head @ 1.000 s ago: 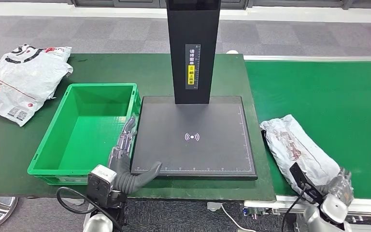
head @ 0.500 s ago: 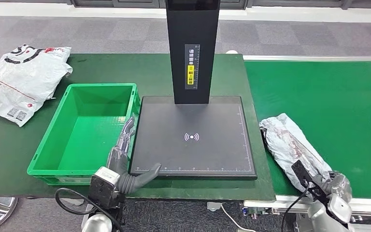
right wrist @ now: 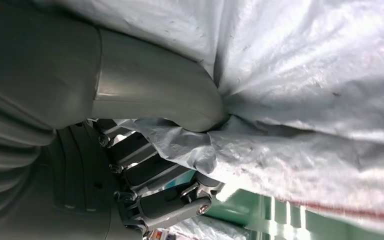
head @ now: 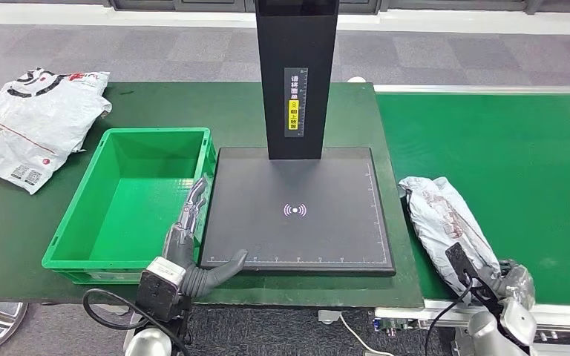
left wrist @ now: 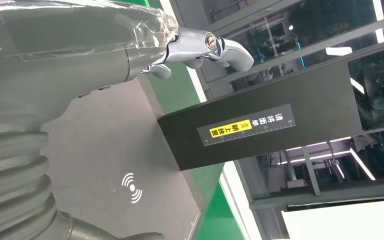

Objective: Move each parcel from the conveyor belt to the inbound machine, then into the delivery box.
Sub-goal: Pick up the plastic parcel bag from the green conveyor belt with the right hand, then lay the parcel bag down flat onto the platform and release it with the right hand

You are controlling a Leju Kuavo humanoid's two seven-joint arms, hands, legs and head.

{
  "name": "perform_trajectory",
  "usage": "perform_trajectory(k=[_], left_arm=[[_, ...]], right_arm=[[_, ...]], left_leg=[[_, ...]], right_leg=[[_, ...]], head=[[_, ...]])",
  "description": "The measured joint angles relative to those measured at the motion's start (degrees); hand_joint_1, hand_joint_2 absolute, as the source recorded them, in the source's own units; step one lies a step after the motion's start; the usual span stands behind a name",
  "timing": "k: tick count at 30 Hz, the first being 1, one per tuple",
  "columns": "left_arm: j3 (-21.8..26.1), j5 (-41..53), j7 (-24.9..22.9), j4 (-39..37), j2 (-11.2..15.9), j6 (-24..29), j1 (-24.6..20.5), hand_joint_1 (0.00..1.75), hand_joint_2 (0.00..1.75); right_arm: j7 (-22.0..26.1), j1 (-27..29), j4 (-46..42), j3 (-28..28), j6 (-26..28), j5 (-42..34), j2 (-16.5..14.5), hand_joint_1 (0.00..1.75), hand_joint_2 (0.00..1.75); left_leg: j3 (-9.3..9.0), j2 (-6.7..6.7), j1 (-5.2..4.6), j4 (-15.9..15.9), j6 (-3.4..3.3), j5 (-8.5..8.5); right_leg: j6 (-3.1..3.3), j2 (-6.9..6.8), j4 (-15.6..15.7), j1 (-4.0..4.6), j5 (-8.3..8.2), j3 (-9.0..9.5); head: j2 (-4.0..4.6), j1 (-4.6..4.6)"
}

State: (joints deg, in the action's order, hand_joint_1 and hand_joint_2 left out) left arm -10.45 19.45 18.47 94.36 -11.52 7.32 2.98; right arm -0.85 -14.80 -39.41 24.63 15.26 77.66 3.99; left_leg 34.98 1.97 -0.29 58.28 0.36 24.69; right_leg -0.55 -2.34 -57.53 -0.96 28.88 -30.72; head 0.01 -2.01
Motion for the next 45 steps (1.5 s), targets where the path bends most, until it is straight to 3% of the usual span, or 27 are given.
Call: perform_trajectory(k=[3, 7, 10, 12, 16, 20, 29, 36, 39, 45], left_arm=[[0.01, 0.1, 0.01, 0.37, 0.0, 0.21, 0.12, 0.0, 1.75], [0.02, 0.16, 0.62, 0.99, 0.0, 0.94, 0.75, 0.0, 1.75], [0.05, 0.44, 1.37, 1.09, -0.1, 0.99, 0.98, 0.0, 1.75], [0.08, 0.65, 1.7, 1.06, -0.28, 0.74, 0.93, 0.0, 1.75], [0.09, 0.87, 1.86, 0.96, -0.63, 0.5, 0.72, 0.0, 1.75], [0.09, 1.18, 1.86, 0.76, -0.84, 0.46, 0.55, 0.0, 1.75], [0.08, 1.38, 1.94, -0.44, -1.55, 0.35, -0.38, 0.0, 1.75], [-0.02, 0.57, 2.09, -1.06, -1.54, 0.66, -1.02, 0.0, 1.75], [-0.68, -0.56, 1.91, -1.16, -1.48, 0.66, -1.48, 0.0, 1.75], [-2.35, -1.86, 1.77, -2.09, -1.07, 1.19, -2.3, 0.0, 1.75]], right_arm=[[9.38, 0.76, -2.87, 0.13, -5.48, -13.14, -0.99, 1.75, 1.75], [22.55, 4.26, -14.35, 0.96, -19.65, -42.85, -4.14, 1.75, 1.75], [26.38, 7.8, -27.28, 0.69, -26.42, -57.84, -6.96, 1.75, 1.75], [26.82, 10.17, -36.48, -0.24, -27.63, -62.09, -8.85, 1.75, 1.75], [26.49, 13.39, -49.26, -2.75, -27.32, -63.32, -11.12, 1.75, 1.75], [26.29, 15.69, -56.99, -6.07, -25.01, -59.37, -12.39, 1.75, 1.75], [22.51, 17.06, -61.72, -16.69, -22.92, -54.71, -13.7, 1.75, 1.75], [17.77, 12.05, -52.94, -26.41, -20.47, -47.81, -13.71, 1.75, 1.75], [15.49, 6.05, -41.6, -30.18, -15.91, -43.51, -13.69, 1.75, 1.75], [17.07, -2.92, -20.03, -34.24, -10.93, -43.19, -13.7, 1.75, 1.75]], left_leg=[[0.0, 0.02, 0.0, 0.0, 0.0, 0.0], [0.03, -0.12, 0.01, -0.01, 0.01, -0.03], [0.06, -0.17, 0.01, -0.02, 0.03, -0.04], [0.07, -0.17, 0.01, -0.03, 0.05, -0.02], [0.07, -0.1, 0.01, -0.04, 0.06, 0.01], [0.07, -0.09, 0.01, -0.04, 0.06, 0.0], [0.05, -0.04, 0.03, -0.05, 0.06, -0.06], [0.06, 0.02, 0.07, -0.07, 0.09, -0.1], [0.03, 0.11, 0.11, -0.07, 0.12, -0.14], [0.07, -0.12, 0.11, -0.05, 0.08, -0.28]], right_leg=[[0.0, 0.02, 0.0, 0.01, 0.0, -0.02], [0.02, -0.16, -0.01, 0.01, 0.01, -0.01], [0.04, -0.23, -0.01, 0.01, 0.06, -0.02], [0.06, -0.22, -0.01, 0.02, 0.09, -0.04], [0.07, -0.13, -0.01, 0.01, 0.11, -0.1], [0.06, -0.12, -0.01, 0.01, 0.09, -0.08], [0.05, -0.07, -0.01, 0.02, 0.06, -0.05], [0.1, -0.02, -0.03, 0.1, 0.02, -0.04], [0.1, 0.11, -0.03, 0.12, -0.04, -0.09], [0.09, -0.21, -0.03, 0.11, -0.1, -0.06]], head=[[0.01, 0.0], [0.01, 0.0], [0.01, 0.01], [0.0, 0.0], [0.01, -0.01], [-0.01, -0.01], [0.0, 0.0], [0.0, 0.0], [-0.01, 0.0], [0.01, -0.01]])
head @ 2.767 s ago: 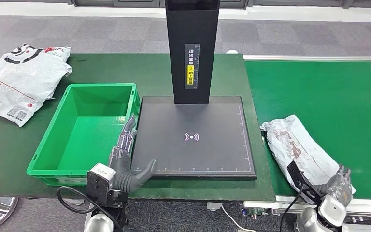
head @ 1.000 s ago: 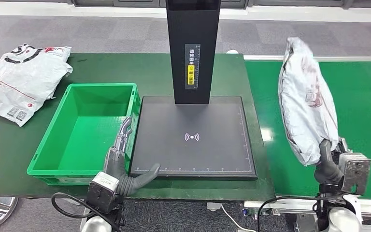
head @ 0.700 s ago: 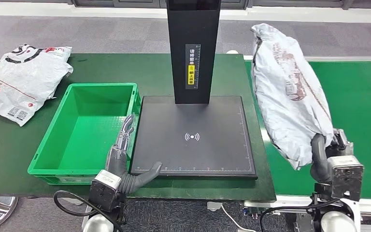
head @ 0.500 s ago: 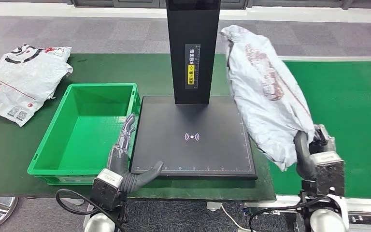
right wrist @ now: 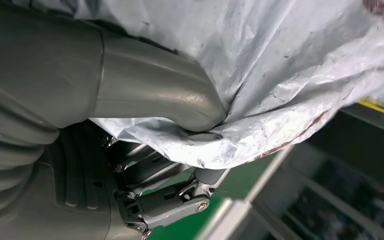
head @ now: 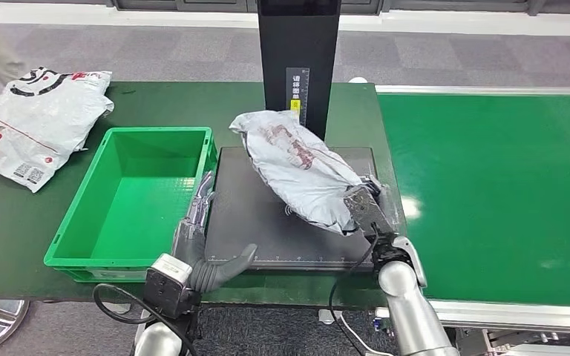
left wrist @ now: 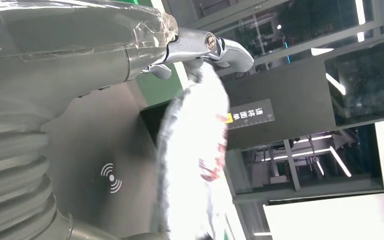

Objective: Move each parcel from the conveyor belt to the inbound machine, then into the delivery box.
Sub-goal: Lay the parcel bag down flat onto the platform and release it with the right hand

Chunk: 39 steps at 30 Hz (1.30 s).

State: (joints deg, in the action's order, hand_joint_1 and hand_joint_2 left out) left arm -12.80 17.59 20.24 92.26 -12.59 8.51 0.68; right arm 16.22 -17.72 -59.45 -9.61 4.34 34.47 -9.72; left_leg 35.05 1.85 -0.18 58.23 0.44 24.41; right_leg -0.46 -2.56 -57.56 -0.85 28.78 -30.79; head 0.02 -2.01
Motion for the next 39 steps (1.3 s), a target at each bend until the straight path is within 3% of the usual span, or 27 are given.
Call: perform_trajectory(k=[2, 3, 6, 7, 13, 19, 24, 36, 39], left_arm=[[-0.34, -0.16, 0.03, -0.36, 0.19, 0.02, -0.28, 0.0, 1.75], [-0.59, -0.38, 0.07, -0.61, 0.27, 0.03, -0.58, 0.0, 1.75], [-1.66, -1.24, 0.28, -1.88, 0.41, 0.09, -2.08, 0.0, 1.75], [-2.05, -1.46, 0.33, -2.41, 0.43, 0.1, -2.63, 0.0, 1.75], [-3.52, -2.08, 0.37, -5.07, 0.44, 0.02, -5.58, 0.0, 1.75], [-3.75, -2.25, 0.36, -7.16, 0.49, 0.63, -7.3, 0.0, 1.75], [-3.75, -1.9, 0.47, -8.15, 0.6, 1.09, -7.67, 0.0, 1.75], [-3.75, -1.24, 0.55, -8.96, 0.85, 1.24, -7.85, 0.0, 1.75], [-3.74, -0.08, 0.99, -9.06, 1.03, 1.28, -7.77, 0.0, 1.75]], right_arm=[[-1.81, -1.86, 4.37, -0.6, 0.85, 1.1, -0.03, 1.75, 1.75], [-3.24, -3.0, 6.95, -0.91, 1.65, 2.01, -0.05, 1.44, 1.75], [-6.83, -7.2, 16.5, -1.59, 4.31, 4.23, -0.11, 0.13, 0.44], [-7.85, -8.46, 19.8, -1.74, 4.83, 4.69, -0.12, 0.0, 0.0], [-9.66, -13.19, 31.25, -2.38, 5.16, 5.27, -0.14, 0.0, 0.0], [-3.23, -14.46, 33.35, -2.37, 1.63, 0.73, -0.07, 0.0, 0.0], [1.64, -13.57, 30.6, -1.86, -2.81, -4.55, 0.77, 0.0, 0.0], [4.38, -11.43, 25.87, -1.66, -4.35, -7.78, 1.92, 0.0, 0.0], [7.04, -7.08, 16.24, -0.96, -6.6, -13.22, 3.14, 0.0, 0.0]], left_leg=[[0.01, 0.0, 0.0, 0.0, 0.0, 0.0], [0.02, 0.01, 0.0, 0.0, 0.0, 0.0], [0.03, 0.0, 0.0, 0.0, 0.0, 0.0], [0.03, 0.0, 0.0, 0.01, 0.0, 0.0], [-0.13, 0.06, 0.01, 0.02, 0.0, 0.0], [-0.18, 0.22, 0.01, 0.01, 0.01, -0.03], [-0.1, 0.2, 0.01, 0.02, 0.01, -0.1], [0.08, 0.2, 0.0, 0.03, 0.01, -0.1], [0.16, 0.05, 0.0, 0.05, 0.01, -0.1]], right_leg=[[0.0, 0.04, 0.0, 0.0, 0.0, -0.02], [0.0, 0.05, 0.0, 0.0, 0.0, -0.03], [-0.01, 0.04, 0.0, 0.0, 0.0, -0.05], [-0.01, 0.04, 0.0, 0.0, -0.01, -0.04], [-0.02, 0.14, 0.02, 0.0, -0.03, 0.03], [0.0, 0.33, 0.02, 0.0, -0.14, 0.01], [-0.03, 0.35, 0.02, 0.0, -0.23, -0.05], [-0.02, 0.35, 0.02, 0.0, -0.24, -0.25], [-0.03, 0.15, 0.02, -0.01, -0.22, -0.25]], head=[[-0.01, 0.0], [-0.01, 0.0], [-0.01, 0.0], [-0.01, 0.0], [0.0, 0.0], [-0.01, 0.0], [-0.01, 0.0], [-0.01, 0.0], [-0.01, 0.0]])
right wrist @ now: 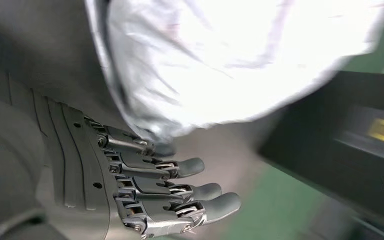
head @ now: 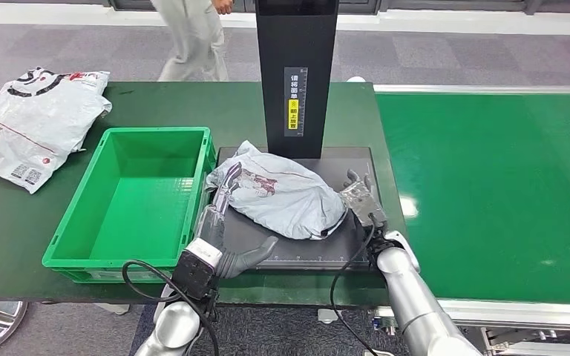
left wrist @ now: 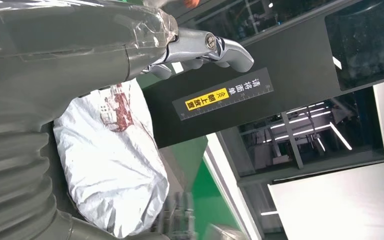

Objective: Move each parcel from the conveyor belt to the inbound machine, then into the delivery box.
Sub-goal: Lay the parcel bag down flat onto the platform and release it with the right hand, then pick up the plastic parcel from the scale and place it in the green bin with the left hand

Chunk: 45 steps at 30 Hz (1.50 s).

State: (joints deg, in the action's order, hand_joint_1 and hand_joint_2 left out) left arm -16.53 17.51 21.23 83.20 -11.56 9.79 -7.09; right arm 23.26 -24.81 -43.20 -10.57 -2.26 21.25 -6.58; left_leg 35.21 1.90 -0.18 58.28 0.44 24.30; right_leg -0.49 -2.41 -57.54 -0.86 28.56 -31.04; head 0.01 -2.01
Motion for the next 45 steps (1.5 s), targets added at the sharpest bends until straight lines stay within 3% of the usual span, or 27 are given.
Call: perform_trajectory(k=[3, 9, 16, 18, 21, 24, 27, 31, 35, 41, 45], left_arm=[[0.08, 1.25, 0.66, 0.01, 0.32, -0.15, 0.3, 0.0, 1.75], [1.1, 6.08, 0.09, 0.58, 0.61, -0.53, 0.98, 0.0, 1.75], [2.26, 15.12, -2.35, 2.56, 0.55, -0.52, 0.33, 0.0, 1.75], [2.3, 22.0, -4.21, 2.35, 0.46, 1.02, -0.93, 0.0, 1.75], [1.85, 40.77, -10.63, -0.18, 0.1, 6.07, -5.02, 0.0, 1.75], [0.31, 58.76, -17.65, -7.5, -1.15, 9.24, -11.83, 0.0, 1.75], [-1.61, 67.44, -21.21, -16.83, -2.75, 8.78, -18.9, 0.0, 1.75], [-6.66, 70.72, -23.99, -33.28, -5.06, 2.78, -30.28, 0.0, 1.75], [-14.16, 70.79, -25.0, -45.98, -6.89, -1.46, -37.11, 0.0, 1.75], [-23.66, 70.79, -21.91, -56.9, -8.37, -9.32, -40.6, 0.0, 1.75], [-26.22, 68.84, -19.43, -60.14, -8.68, -13.5, -41.35, 0.0, 1.75]], right_arm=[[0.43, 7.55, -18.01, 1.35, -1.15, -3.95, 1.61, 0.0, 0.0], [4.18, 24.41, -51.1, 6.93, 0.22, -3.52, 2.14, 0.0, 0.0], [8.86, 37.2, -71.65, 13.52, 1.63, -4.29, -0.2, 0.0, 0.0], [8.63, 39.16, -74.11, 15.13, -0.21, -4.98, -1.14, 0.0, 0.0], [7.93, 40.39, -75.25, 16.31, -3.47, -5.87, -2.11, 0.0, 0.0], [7.08, 39.54, -74.84, 16.38, -5.56, -6.05, -2.73, 0.0, 0.0], [6.28, 38.01, -73.89, 16.38, -6.45, -6.06, -3.06, 0.0, 0.0], [6.07, 35.48, -71.1, 16.18, -7.72, -6.46, -3.14, 0.0, 0.0], [6.57, 34.66, -68.8, 15.69, -8.1, -6.82, -3.21, 0.0, 0.0], [7.11, 34.58, -67.36, 15.42, -8.14, -7.29, -3.32, 0.0, 0.0], [7.12, 34.62, -66.83, 15.41, -8.14, -7.6, -3.32, 0.0, 0.0]], left_leg=[[0.15, -0.2, -0.01, 0.02, -0.01, 0.01], [0.26, -0.26, -0.05, 0.02, -0.06, 0.18], [0.22, -0.14, -0.03, 0.0, 0.0, 0.25], [0.19, -0.12, -0.02, 0.0, 0.0, 0.24], [0.18, -0.09, -0.02, 0.0, -0.03, 0.14], [0.21, -0.1, -0.03, 0.0, -0.14, -0.03], [0.23, -0.08, -0.05, 0.02, -0.19, -0.14], [0.27, -0.05, -0.08, 0.04, -0.27, -0.27], [0.32, -0.02, -0.13, 0.04, -0.32, -0.31], [0.37, -0.02, -0.14, 0.03, -0.32, -0.29], [0.4, -0.03, -0.13, 0.01, -0.32, -0.29]], right_leg=[[-0.02, -0.24, 0.01, 0.0, 0.07, -0.04], [-0.04, -0.24, 0.02, -0.03, 0.21, -0.14], [-0.01, -0.17, 0.02, -0.01, 0.29, -0.22], [-0.01, -0.14, 0.02, -0.01, 0.28, -0.21], [-0.02, -0.12, 0.02, -0.01, 0.18, -0.22], [-0.1, -0.15, 0.01, -0.02, 0.04, -0.2], [-0.12, -0.14, 0.02, -0.03, -0.12, -0.23], [-0.19, -0.09, 0.02, -0.07, -0.32, -0.23], [-0.22, -0.03, 0.01, -0.09, -0.37, -0.23], [-0.2, -0.03, 0.01, -0.08, -0.35, -0.29], [-0.19, -0.05, 0.01, -0.07, -0.33, -0.31]], head=[[0.0, 0.01], [-0.01, 0.0], [-0.01, 0.01], [0.0, 0.0], [0.0, 0.0], [0.0, 0.0], [0.0, 0.0], [0.0, 0.01], [0.01, 0.01], [0.0, 0.0], [0.01, 0.0]])
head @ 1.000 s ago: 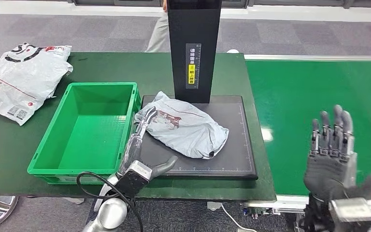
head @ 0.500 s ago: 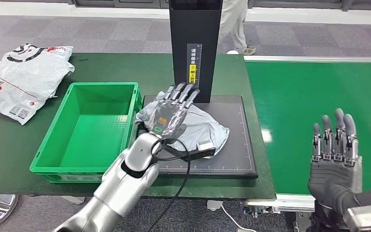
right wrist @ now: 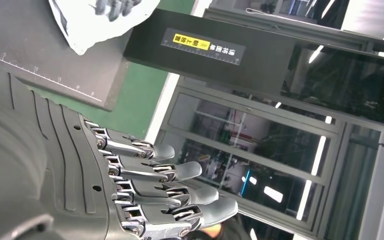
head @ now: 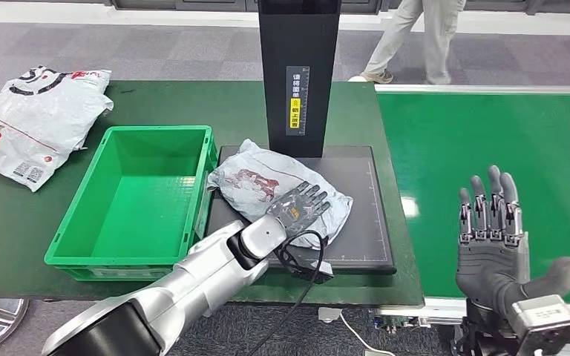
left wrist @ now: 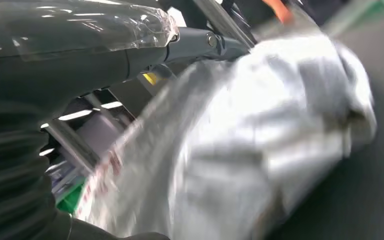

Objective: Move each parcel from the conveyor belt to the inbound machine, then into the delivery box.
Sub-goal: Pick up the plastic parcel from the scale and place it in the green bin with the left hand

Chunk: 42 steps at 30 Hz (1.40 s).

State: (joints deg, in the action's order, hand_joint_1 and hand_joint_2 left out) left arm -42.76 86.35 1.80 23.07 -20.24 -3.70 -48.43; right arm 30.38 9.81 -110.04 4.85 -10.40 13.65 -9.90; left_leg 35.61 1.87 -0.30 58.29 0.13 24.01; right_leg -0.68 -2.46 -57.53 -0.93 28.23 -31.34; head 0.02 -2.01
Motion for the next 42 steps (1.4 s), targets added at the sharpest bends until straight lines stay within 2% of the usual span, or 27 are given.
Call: perform_trajectory(k=[3, 4, 7, 8, 14, 19, 25, 28, 32, 37, 42], left_arm=[[-0.19, -6.94, 4.1, -1.98, -0.13, -13.84, -1.01, 0.0, 1.75], [-0.19, -8.5, 4.21, -2.72, -0.2, -18.73, -1.39, 0.31, 1.75], [-0.19, -9.77, 2.38, -4.61, -0.24, -28.1, -1.75, 1.62, 1.75], [-0.19, -9.97, 1.83, -4.99, -0.17, -29.5, -1.72, 1.75, 1.75], [0.03, -12.81, 1.77, -6.04, 0.23, -31.26, -2.09, 1.75, 1.75], [0.96, -13.92, 1.8, -6.04, -0.08, -32.08, -3.96, 1.75, 1.75], [1.83, -14.3, 2.26, -6.24, 0.44, -31.08, -3.96, 1.75, 1.75], [2.28, -14.53, 3.17, -6.24, 0.9, -26.95, -3.94, 1.75, 1.75], [4.54, -18.89, 5.8, -6.21, 1.68, -17.69, -3.95, 1.75, 1.75], [9.94, -25.68, 11.01, -4.75, 2.94, -6.49, -4.33, 1.75, 1.75], [15.06, -30.6, 14.8, -0.04, 4.2, 0.86, -4.02, 1.75, 1.75]], right_arm=[[0.06, 0.24, 0.22, -0.03, -0.15, -1.36, 0.0, 0.0, 0.0], [0.1, 0.35, 0.28, -0.1, -0.24, -1.9, 0.0, 0.0, 0.44], [0.22, 0.85, 0.5, -0.75, 0.16, -3.08, 0.0, 0.0, 1.75], [0.27, 1.06, 0.57, -1.03, 0.58, -3.23, 0.0, 0.0, 1.75], [0.33, 2.17, 0.6, -2.43, 2.19, -3.34, 0.0, 0.0, 1.75], [0.31, 2.28, 0.29, -3.24, 2.19, -3.35, 0.01, 0.0, 1.75], [0.31, 2.29, 0.29, -3.69, 2.01, -3.38, 0.03, 0.0, 1.75], [0.31, 2.3, 0.3, -3.8, 1.81, -3.44, 0.04, 0.0, 1.75], [0.27, 2.27, 0.46, -3.8, 1.32, -3.5, 0.04, 0.0, 1.75], [-0.5, 2.36, 0.58, -3.44, -0.15, -3.9, 0.03, 0.0, 1.75], [-1.16, 3.24, 0.21, -1.77, -2.04, -3.83, -0.22, 0.0, 1.75]], left_leg=[[-0.06, -0.04, 0.02, -0.01, 0.0, 0.03], [-0.13, -0.05, 0.03, -0.02, 0.02, 0.07], [-0.43, 0.0, 0.03, -0.04, 0.09, 0.37], [-0.6, 0.04, 0.02, -0.05, 0.09, 0.57], [-2.28, 0.22, 0.04, -0.05, 0.15, 1.67], [-2.15, 0.2, 0.1, -0.05, 0.39, 1.12], [-2.45, 0.15, 0.12, -0.08, 0.46, 1.24], [-2.38, 0.16, 0.12, -0.1, 0.45, 1.5], [-2.77, 0.11, 0.12, -0.08, 0.35, 1.33], [-2.1, 0.1, 0.14, -0.04, 0.35, 0.9], [-1.49, 0.08, 0.13, 0.0, 0.29, 0.81]], right_leg=[[-0.02, -0.04, 0.0, 0.02, 0.06, 0.12], [-0.03, -0.05, 0.01, 0.02, 0.1, 0.21], [0.01, -0.02, 0.05, 0.02, 0.29, 0.72], [0.03, 0.01, 0.08, 0.02, 0.43, 1.01], [0.2, 0.08, 0.18, 0.02, 1.24, 2.82], [0.31, 0.09, 0.11, 0.11, 1.03, 2.46], [0.37, 0.1, 0.1, 0.13, 1.16, 2.63], [0.37, 0.1, 0.13, 0.11, 1.39, 2.82], [0.33, -0.01, 0.12, 0.09, 1.38, 2.86], [0.27, 0.01, 0.05, 0.07, 0.96, 2.12], [0.22, 0.03, 0.04, 0.05, 0.83, 1.55]], head=[[0.0, 0.0], [0.0, -0.01], [-0.01, -0.01], [-0.01, 0.0], [-0.02, -0.02], [-0.01, -0.01], [0.0, 0.0], [-0.01, 0.0], [-0.02, 0.0], [0.0, 0.0], [0.0, 0.0]])
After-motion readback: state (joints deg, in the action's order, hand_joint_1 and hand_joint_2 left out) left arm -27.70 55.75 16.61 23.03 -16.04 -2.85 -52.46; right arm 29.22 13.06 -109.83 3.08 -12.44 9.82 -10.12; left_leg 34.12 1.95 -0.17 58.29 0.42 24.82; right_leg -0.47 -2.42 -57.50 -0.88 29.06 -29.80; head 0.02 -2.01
